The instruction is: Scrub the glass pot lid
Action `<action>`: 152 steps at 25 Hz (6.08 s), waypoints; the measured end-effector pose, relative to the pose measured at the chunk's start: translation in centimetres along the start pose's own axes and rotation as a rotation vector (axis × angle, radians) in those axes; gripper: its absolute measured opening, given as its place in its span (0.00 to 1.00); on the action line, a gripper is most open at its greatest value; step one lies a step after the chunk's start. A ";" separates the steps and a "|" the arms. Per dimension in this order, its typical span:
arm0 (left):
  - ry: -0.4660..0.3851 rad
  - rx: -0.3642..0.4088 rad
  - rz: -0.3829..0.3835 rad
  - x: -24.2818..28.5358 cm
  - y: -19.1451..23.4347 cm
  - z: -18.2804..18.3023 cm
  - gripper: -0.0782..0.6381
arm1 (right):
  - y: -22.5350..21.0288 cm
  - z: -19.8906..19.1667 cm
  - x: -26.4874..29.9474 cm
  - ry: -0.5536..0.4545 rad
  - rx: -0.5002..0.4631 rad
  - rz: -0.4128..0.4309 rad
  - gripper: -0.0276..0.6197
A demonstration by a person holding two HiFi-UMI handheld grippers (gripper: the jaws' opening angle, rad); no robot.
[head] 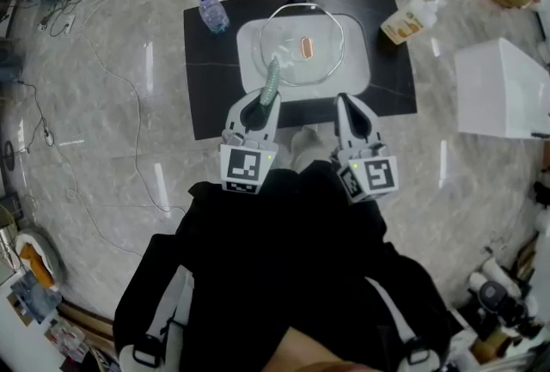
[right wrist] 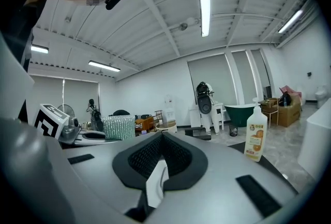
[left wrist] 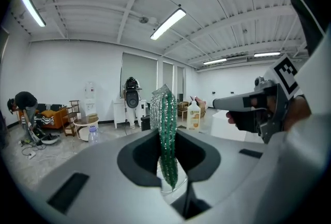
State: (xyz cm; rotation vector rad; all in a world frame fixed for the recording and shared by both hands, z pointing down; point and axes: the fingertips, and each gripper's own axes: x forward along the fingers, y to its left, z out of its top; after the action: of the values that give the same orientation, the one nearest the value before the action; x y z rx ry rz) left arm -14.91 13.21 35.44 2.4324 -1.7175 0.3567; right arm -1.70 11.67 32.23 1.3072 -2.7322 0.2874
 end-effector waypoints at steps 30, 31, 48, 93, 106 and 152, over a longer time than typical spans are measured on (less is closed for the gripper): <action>0.520 0.404 0.085 20.2 4.6 -8.6 0.19 | -12.2 -5.1 13.7 0.165 0.073 0.261 0.04; 0.530 0.422 0.082 20.7 5.0 -8.9 0.19 | -12.4 -5.4 14.1 0.170 0.074 0.257 0.04; 0.701 0.793 0.034 26.9 8.7 -14.1 0.19 | -12.9 -7.7 14.1 0.212 0.067 0.252 0.04; 0.945 0.988 -0.106 29.9 9.2 -21.8 0.19 | -15.9 -8.5 15.6 0.225 0.072 0.220 0.04; 0.974 1.005 -0.143 28.7 7.7 -23.2 0.19 | -15.6 -8.7 14.9 0.221 0.071 0.221 0.04; 1.046 0.944 -0.236 23.4 3.0 -29.3 0.19 | -15.2 -9.4 13.9 0.223 0.074 0.211 0.04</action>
State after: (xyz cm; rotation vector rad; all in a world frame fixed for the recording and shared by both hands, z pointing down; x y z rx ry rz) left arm -13.50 -1.66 69.92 2.0457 -0.8171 2.2673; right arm 1.49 -6.21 45.70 0.9368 -2.6893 0.5225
